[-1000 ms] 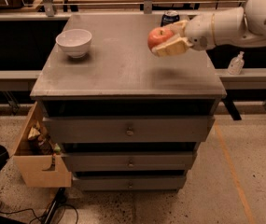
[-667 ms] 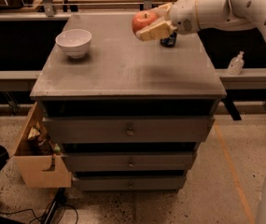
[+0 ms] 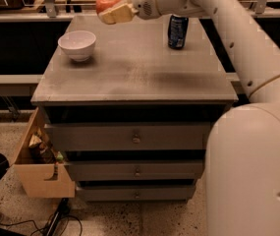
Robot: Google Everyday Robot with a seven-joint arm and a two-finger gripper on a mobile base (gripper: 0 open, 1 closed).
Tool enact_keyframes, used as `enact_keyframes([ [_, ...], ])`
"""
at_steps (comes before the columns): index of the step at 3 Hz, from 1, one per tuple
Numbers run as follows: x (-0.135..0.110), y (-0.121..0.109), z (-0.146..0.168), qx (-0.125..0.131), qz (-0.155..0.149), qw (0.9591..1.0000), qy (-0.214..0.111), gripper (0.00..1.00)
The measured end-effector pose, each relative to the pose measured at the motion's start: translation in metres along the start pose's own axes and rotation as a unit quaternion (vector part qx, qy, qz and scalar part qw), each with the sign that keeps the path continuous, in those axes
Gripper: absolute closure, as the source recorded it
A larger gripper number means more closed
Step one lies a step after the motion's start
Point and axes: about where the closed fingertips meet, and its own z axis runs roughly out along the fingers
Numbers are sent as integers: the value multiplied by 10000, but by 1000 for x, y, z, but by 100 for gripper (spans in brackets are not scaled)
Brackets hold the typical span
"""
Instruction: Move apple near white bowl
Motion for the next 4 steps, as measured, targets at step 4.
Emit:
enact_keyframes([
  [4, 31, 4, 149, -267, -50, 9996, 37, 100],
])
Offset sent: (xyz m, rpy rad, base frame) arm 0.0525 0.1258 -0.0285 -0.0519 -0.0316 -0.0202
